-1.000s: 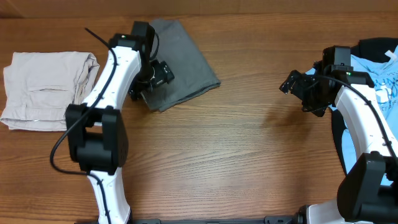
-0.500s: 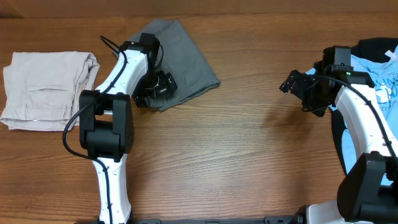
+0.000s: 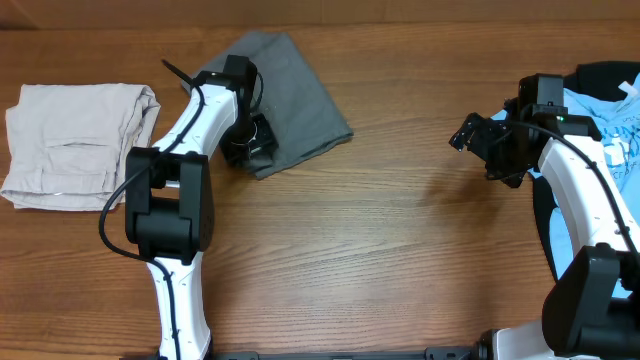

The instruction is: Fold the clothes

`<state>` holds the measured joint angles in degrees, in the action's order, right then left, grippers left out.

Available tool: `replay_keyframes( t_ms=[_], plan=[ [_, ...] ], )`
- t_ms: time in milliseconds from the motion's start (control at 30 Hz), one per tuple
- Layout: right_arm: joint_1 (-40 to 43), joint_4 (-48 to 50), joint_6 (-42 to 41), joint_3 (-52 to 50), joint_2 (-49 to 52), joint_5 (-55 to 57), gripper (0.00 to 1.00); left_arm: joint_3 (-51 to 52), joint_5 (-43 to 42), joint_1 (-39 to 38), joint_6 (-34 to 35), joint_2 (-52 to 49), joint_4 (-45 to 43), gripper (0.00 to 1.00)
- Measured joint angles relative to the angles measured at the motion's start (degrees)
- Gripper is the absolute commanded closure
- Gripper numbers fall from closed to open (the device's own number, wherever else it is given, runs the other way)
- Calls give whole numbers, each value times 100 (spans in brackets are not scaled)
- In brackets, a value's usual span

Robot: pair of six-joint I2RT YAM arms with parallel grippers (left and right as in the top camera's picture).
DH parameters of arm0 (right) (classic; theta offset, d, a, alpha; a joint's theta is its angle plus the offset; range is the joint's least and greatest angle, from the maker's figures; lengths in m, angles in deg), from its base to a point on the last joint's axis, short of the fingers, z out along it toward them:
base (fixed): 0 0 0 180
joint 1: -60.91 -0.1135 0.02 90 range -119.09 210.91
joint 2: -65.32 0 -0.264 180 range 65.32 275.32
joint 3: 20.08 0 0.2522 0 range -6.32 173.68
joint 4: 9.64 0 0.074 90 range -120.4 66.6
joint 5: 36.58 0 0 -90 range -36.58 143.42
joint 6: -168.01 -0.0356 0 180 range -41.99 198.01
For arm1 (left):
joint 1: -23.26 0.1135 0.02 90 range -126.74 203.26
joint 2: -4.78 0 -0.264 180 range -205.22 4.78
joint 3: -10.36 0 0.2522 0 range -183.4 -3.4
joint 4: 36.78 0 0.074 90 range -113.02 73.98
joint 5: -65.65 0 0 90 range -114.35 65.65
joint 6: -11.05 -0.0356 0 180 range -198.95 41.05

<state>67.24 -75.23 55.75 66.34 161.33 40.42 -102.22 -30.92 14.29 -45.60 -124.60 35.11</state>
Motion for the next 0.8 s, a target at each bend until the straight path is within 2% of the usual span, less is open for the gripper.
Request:
replay_keyframes(
  t_ms=[100, 200, 233, 267, 433, 600, 733, 800],
  plan=[
    [0, 2, 2, 0, 0, 0, 0, 50, -98, 0, -48, 17, -92, 70],
    [0, 7, 0, 0, 0, 0, 0, 50, -146, 2, -76, 17, -94, 62],
    [0, 2, 0, 0, 0, 4, 0, 50, -142, 2, -79, 17, -94, 59],
    [0, 2, 0, 0, 0, -2, 0, 50, -140, 2, -81, 17, -94, 51],
    [0, -2, 2, 0, 0, 7, 0, 31, -138, -2, -111, 28, 4, 34],
    [0, 4, 2, 0, 0, 13, 0, -127, -140, 79, -225, -17, 415, 27],
    [0, 2, 0, 0, 0, 13, 0, -275, -136, 234, -227, -4, 597, 14],
    [0, 0, 0, 0, 0, 13, 0, -289, -133, 310, -216, 63, 597, 3]
  ],
)
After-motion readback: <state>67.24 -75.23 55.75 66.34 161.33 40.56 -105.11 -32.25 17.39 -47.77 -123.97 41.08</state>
